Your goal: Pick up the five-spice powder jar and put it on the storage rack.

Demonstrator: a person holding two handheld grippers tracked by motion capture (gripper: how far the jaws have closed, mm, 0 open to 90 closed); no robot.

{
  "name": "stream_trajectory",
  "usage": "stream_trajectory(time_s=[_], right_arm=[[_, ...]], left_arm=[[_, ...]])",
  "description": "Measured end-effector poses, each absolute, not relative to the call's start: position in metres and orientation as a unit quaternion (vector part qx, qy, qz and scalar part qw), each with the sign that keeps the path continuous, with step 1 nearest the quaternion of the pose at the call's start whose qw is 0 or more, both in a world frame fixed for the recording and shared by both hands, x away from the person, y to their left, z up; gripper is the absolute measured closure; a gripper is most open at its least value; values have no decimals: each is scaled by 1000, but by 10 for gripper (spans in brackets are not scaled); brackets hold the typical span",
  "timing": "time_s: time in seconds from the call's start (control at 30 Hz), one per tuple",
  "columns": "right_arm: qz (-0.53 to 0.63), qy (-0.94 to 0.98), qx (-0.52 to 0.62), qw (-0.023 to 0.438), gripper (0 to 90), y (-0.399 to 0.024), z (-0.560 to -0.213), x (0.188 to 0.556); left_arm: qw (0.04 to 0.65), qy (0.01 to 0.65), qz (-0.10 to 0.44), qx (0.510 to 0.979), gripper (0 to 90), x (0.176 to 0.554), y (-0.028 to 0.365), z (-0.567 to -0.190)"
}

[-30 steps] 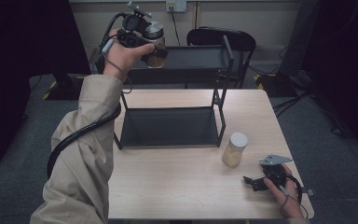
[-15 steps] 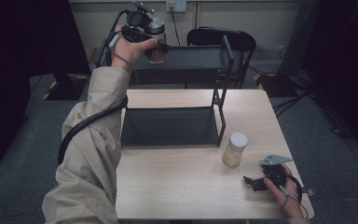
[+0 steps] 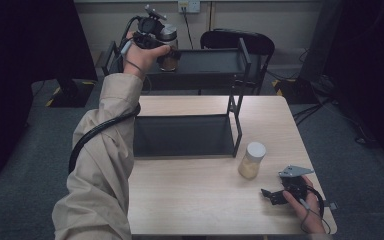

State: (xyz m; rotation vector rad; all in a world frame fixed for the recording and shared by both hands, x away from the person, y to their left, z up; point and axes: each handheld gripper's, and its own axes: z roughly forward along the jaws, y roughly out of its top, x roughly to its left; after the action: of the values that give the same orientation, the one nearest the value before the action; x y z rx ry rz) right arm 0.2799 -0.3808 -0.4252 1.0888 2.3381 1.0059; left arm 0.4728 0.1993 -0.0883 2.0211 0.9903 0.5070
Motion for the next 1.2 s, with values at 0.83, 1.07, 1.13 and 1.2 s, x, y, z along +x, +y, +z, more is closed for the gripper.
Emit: stream_trajectory(time_s=[0.83, 1.07, 1.13, 1.2], right_arm=[[357, 830, 387, 185, 0, -381, -425, 280], [357, 830, 387, 185, 0, -381, -425, 280], [357, 830, 387, 185, 0, -381, -425, 280], [357, 830, 386, 186, 0, -381, -425, 280]], left_arm=[[417, 401, 196, 792, 271, 473, 205, -99], [430, 411, 205, 777, 114, 462, 204, -99], [434, 410, 207, 775, 87, 457, 204, -99], [435, 412, 209, 773, 70, 455, 203, -100]])
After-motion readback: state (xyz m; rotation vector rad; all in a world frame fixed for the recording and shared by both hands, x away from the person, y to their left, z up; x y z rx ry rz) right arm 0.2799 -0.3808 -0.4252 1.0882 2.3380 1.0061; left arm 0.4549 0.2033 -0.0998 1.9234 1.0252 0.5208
